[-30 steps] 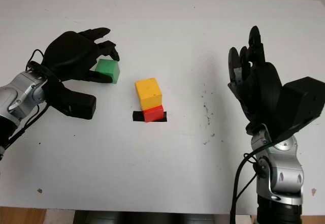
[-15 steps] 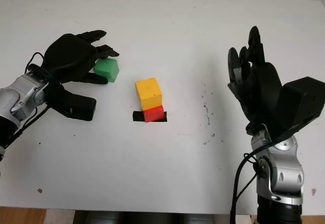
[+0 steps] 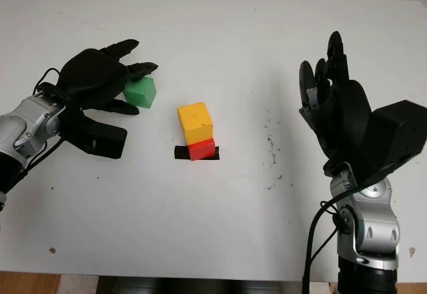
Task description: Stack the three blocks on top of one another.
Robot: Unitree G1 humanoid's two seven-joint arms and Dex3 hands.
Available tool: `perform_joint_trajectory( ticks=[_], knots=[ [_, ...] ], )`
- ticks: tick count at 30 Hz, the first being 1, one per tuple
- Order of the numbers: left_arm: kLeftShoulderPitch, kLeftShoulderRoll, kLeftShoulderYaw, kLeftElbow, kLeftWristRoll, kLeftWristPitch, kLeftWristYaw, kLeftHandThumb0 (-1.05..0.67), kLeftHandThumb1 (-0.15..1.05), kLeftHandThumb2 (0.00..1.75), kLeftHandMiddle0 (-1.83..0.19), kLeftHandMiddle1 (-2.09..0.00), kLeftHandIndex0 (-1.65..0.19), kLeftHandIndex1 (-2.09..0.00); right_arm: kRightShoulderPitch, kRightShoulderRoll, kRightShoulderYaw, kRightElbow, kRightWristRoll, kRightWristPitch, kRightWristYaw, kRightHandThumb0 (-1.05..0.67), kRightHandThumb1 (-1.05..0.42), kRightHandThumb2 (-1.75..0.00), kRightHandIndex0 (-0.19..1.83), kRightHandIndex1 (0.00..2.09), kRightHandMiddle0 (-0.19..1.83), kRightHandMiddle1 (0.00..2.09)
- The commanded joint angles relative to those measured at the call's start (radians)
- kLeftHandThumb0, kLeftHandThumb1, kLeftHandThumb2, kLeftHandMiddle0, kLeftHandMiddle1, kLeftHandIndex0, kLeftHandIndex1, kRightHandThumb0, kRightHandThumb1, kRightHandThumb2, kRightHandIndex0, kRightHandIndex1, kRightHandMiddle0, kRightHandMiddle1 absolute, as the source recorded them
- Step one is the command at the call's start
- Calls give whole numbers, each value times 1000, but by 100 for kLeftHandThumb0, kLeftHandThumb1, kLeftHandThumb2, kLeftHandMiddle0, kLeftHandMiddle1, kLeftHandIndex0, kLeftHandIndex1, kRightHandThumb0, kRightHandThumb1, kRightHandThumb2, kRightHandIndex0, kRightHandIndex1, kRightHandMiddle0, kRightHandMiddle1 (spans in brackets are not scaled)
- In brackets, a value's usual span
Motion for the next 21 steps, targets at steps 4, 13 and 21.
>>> perform_joint_trajectory(
  ticks=[4, 13, 21],
  knots=[
    [-5, 7, 6, -6, -5, -1, 42, -57, 104, 7, -20, -6, -41, -80, 15, 1, -4, -24, -5, 6, -7, -62, -105, -51, -19, 0, -19, 1],
    [-11, 5, -17, 1, 35, 11, 85, -49, 105, 11, -42, -9, -33, -139, 25, 4, -9, -29, -1, 7, -12, -62, -105, -50, -19, 0, -19, 0],
    [-17, 3, -21, -9, 53, 35, 65, -47, 105, 14, -46, -9, -31, -142, 21, 2, -9, -26, 1, 9, -14, -62, -105, -48, -19, 0, -19, 0]
  ],
)
